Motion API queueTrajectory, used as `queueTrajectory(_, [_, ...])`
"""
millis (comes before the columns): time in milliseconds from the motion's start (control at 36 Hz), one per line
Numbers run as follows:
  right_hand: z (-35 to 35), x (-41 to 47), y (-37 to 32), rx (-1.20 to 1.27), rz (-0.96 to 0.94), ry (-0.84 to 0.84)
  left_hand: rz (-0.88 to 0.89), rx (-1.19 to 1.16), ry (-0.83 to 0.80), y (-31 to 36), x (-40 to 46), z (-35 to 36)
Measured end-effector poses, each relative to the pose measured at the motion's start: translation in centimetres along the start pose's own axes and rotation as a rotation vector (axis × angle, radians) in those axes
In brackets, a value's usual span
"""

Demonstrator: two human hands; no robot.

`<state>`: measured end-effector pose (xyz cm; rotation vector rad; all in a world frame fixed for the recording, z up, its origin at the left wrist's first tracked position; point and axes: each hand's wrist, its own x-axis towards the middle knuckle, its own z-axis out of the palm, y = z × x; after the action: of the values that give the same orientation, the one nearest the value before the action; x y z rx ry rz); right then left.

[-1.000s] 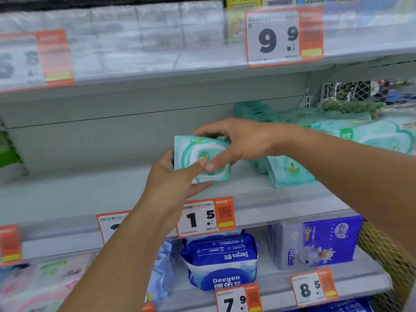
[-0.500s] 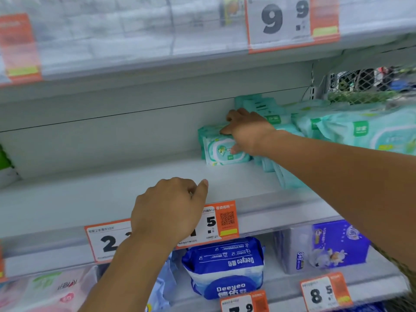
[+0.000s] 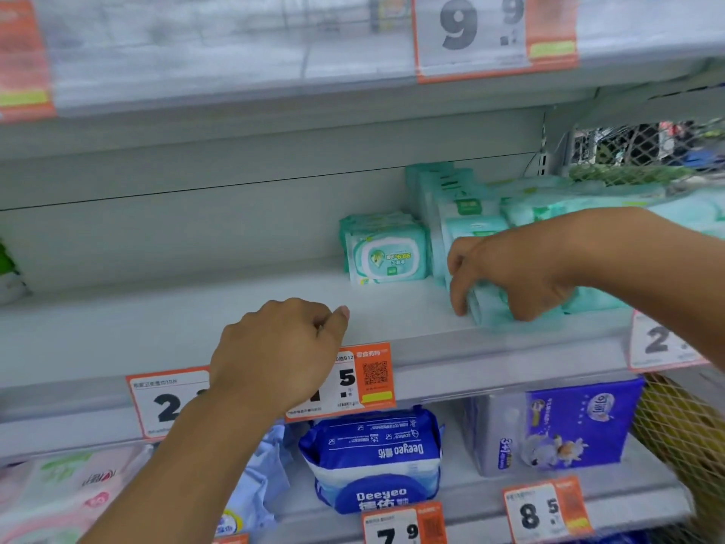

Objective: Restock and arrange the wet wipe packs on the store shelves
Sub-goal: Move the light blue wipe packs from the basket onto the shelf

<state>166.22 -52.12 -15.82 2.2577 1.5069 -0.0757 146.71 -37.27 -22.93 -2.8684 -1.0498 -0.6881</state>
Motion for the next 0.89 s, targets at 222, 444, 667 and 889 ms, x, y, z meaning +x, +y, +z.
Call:
queueTrajectory(222, [1.2, 3.2, 0.8, -0.165, 0.011, 0.371, -0.013, 0.017, 0.017, 0.3, 0.0, 0.0])
queueTrajectory(444, [1.3, 4.4, 1.7, -0.108, -0.022, 0.384, -0.03, 0.015, 0.009, 0.1, 0.0, 0.1])
queueTrajectory(667, [-1.0, 6.0, 0.3, 0.19, -0.058, 0.669, -0.038, 0.026, -0.021, 0.3, 0.0, -0.1])
queueTrajectory(889, [-2.7, 11.8, -2.3, 0.125, 0.029, 0.496, -0.05, 0.018, -0.026, 0.1, 0.0, -0.2])
